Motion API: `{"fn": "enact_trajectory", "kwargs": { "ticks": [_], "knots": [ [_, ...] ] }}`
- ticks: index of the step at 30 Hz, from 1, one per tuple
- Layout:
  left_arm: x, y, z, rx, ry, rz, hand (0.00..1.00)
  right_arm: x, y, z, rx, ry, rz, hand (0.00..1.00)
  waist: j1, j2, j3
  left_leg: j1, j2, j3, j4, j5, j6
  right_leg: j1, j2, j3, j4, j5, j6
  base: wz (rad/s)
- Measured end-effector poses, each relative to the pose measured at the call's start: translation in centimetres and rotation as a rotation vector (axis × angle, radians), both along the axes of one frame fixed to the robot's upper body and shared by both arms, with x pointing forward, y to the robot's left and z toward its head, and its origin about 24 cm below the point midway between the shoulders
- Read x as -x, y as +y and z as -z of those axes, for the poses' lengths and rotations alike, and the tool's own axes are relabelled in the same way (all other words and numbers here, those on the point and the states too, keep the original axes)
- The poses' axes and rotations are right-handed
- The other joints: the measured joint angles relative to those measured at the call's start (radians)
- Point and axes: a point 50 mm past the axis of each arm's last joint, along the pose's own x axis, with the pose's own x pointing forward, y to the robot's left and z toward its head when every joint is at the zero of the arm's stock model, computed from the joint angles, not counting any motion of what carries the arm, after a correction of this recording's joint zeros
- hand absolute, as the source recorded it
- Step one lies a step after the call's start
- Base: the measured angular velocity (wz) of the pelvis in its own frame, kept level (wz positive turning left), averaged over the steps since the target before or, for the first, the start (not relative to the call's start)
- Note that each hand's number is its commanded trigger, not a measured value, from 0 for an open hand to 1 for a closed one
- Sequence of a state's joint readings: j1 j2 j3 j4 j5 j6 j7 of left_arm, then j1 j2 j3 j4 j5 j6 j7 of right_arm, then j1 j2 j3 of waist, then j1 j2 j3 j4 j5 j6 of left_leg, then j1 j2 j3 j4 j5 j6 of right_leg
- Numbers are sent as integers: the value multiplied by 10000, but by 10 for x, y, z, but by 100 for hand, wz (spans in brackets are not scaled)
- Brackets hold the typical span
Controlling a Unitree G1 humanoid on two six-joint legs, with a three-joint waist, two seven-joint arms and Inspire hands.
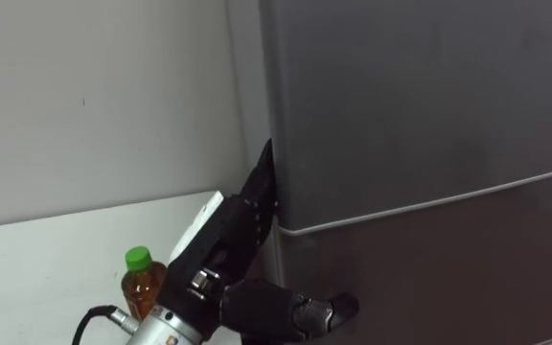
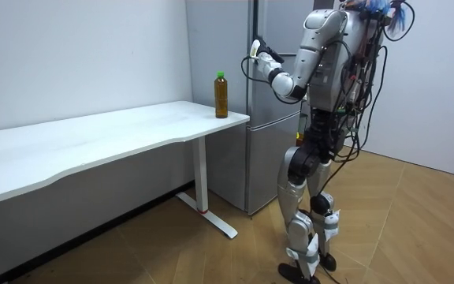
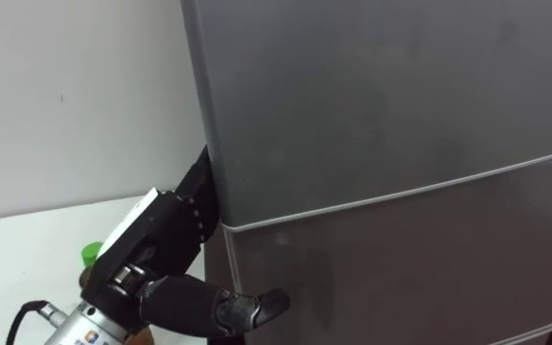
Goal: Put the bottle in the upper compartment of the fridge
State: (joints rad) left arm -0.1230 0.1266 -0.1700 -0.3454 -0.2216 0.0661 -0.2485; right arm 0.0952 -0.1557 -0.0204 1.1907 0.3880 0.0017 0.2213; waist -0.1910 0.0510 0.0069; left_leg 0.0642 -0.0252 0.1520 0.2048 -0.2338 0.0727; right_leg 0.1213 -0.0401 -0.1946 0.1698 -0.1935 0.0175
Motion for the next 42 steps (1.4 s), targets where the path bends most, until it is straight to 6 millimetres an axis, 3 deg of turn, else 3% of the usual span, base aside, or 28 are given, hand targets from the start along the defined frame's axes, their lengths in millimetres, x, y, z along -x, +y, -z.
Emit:
{"fn": "enact_trajectory", "kwargs": {
  "ticks": [7, 8, 9, 11, 23, 24, 25, 26, 28, 29, 30, 42],
  "knots": [
    [1, -2, 0, 160, 0, 161, 0, -3, 0, -1, 51, -11, -307, 0, 11, -13, 17, -13, 0, -16, -4, 0, 1, 0, 3, -3, -3, 0, 0, 0],
    [1, -2, 0, 161, -5, 167, 23, -3, 0, -1, 56, -11, -333, 0, 13, -12, 18, -14, 0, -18, -5, 0, 1, 1, 3, -2, -3, 0, 0, 0],
    [1, -2, 0, 162, -7, 170, 63, -3, 0, -1, 58, -9, -349, 0, 13, -12, 18, -15, 0, -19, -6, 0, 1, 0, 4, -2, -4, 0, 0, 0],
    [1, -2, 0, 163, -3, 176, 100, -3, 0, -1, 68, -21, -399, 0, 14, -12, 18, -15, 0, -20, -7, 0, 0, 1, 4, -4, -4, 0, 0, 0],
    [-5, 8, -1, 533, -38, -720, 100, -5, 0, -1, 87, 1, -581, 0, 32, -59, 37, -2, -3, -40, -35, 0, 0, 8, 8, -32, -22, 0, 1, 0],
    [-6, 8, -1, 587, -13, -718, 87, -5, 0, -1, 87, -1, -582, 0, 35, -59, 37, -2, -3, -40, -42, 0, 0, 5, 9, -32, -25, 0, 1, 0],
    [-6, 7, -1, 721, 29, -687, 83, -5, 0, -1, 84, -5, -593, 0, 40, -73, 46, 0, -3, -40, -52, -1, 0, 5, 10, -32, -25, 0, 1, 0],
    [-5, 6, -1, 784, 16, -662, 69, -6, 0, -1, 81, 4, -629, 0, 43, -90, 56, 2, -4, -40, -54, 0, 0, 7, 9, -26, -25, 0, 1, 0],
    [-6, 6, -2, 780, 4, -690, 55, -6, 0, -1, 79, 38, -668, 0, 35, -95, 56, 5, -6, -38, -50, -1, 0, 8, 9, -13, -25, 0, 1, 0],
    [-6, 6, -2, 791, 3, -676, 31, -6, 0, -1, 73, 46, -668, 0, 43, -97, 58, 4, -7, -39, -49, -1, 0, 9, 9, -9, -25, 0, 1, 0],
    [-6, 5, -2, 791, -3, -663, 0, -6, 0, -1, 71, 43, -669, 0, 48, -100, 60, 5, -7, -41, -49, -1, 0, 9, 9, -12, -25, 0, 1, 0],
    [-4, -3, 2, 579, 71, 20, 0, -4, 0, 0, -143, 63, -504, 0, 40, -104, 61, 42, -16, -60, -47, 4, 3, 72, -2, 9, -18, -1, 1, 0]
  ]
}}
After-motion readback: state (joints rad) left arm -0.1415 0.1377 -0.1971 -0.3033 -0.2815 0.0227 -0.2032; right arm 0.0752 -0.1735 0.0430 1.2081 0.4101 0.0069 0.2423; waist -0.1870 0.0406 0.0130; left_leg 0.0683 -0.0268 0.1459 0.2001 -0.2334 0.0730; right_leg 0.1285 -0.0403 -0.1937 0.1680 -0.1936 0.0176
